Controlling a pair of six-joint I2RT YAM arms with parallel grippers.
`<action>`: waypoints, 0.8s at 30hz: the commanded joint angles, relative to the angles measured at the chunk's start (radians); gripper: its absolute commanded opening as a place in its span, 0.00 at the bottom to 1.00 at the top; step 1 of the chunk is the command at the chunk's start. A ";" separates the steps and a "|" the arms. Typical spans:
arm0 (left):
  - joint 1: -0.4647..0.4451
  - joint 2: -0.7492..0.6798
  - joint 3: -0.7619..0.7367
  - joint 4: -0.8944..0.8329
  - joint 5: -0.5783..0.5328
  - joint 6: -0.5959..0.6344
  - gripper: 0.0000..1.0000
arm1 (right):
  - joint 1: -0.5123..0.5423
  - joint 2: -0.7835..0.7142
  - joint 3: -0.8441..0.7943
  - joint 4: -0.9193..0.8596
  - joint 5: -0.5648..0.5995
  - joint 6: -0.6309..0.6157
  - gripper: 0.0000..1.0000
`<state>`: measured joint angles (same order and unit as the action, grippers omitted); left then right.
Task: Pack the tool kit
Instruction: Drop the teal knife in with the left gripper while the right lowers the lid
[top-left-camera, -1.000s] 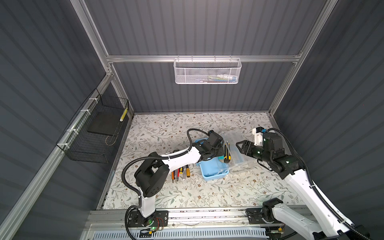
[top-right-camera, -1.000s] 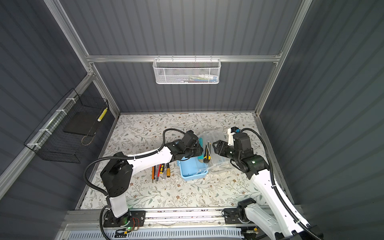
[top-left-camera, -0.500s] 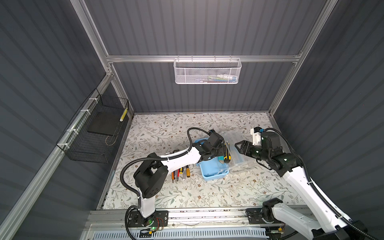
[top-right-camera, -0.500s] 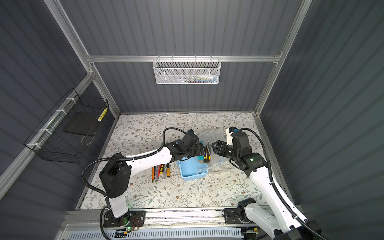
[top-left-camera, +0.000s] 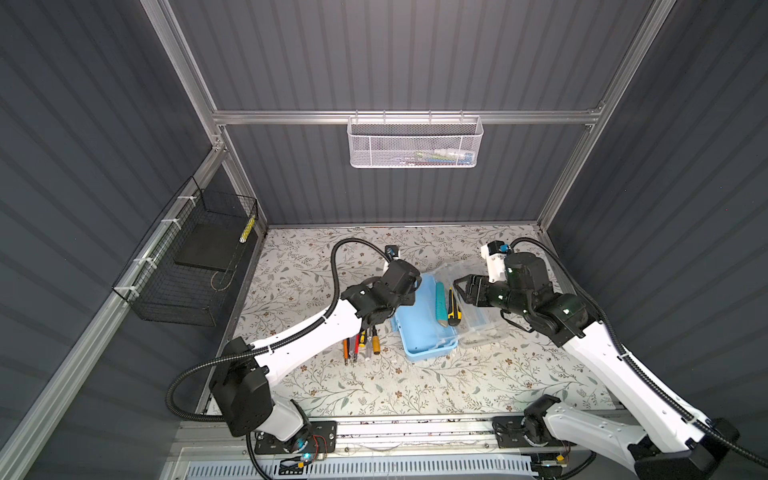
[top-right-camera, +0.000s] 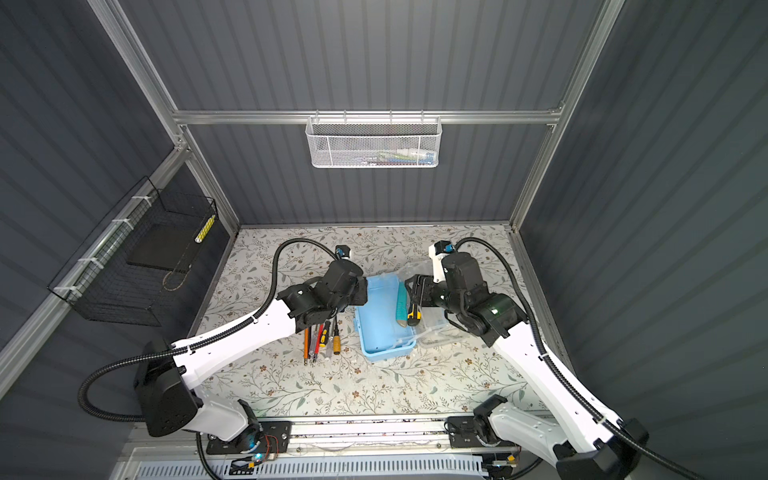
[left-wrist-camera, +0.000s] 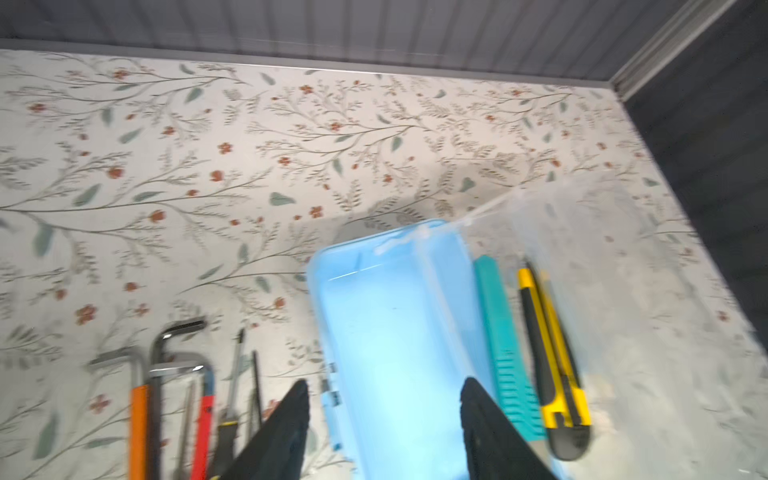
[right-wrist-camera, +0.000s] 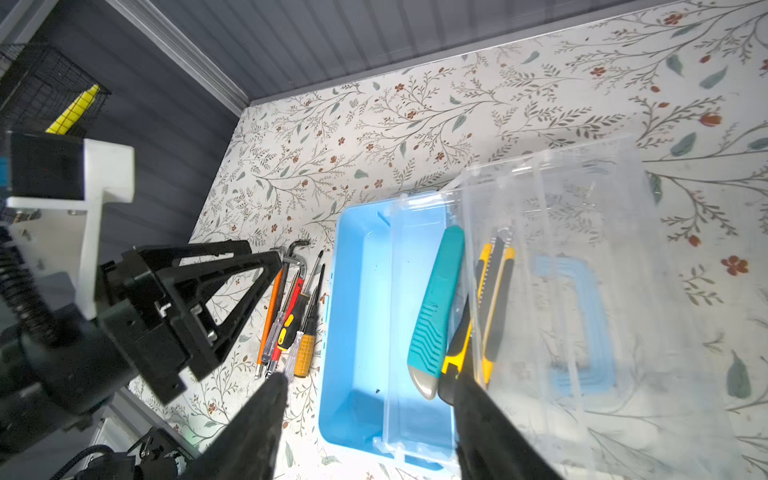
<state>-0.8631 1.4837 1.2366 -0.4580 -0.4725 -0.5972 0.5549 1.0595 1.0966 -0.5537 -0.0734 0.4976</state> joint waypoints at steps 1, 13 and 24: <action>0.108 -0.070 -0.122 -0.131 -0.025 0.004 0.54 | 0.060 0.040 0.000 0.000 0.063 0.019 0.62; 0.378 -0.154 -0.439 0.019 0.153 0.008 0.39 | 0.155 0.262 -0.038 0.139 -0.057 0.107 0.54; 0.424 -0.021 -0.477 0.135 0.220 0.020 0.29 | 0.157 0.320 -0.047 0.160 -0.079 0.132 0.53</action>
<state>-0.4435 1.4471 0.7715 -0.3584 -0.2844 -0.5930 0.7078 1.3785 1.0599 -0.4088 -0.1448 0.6212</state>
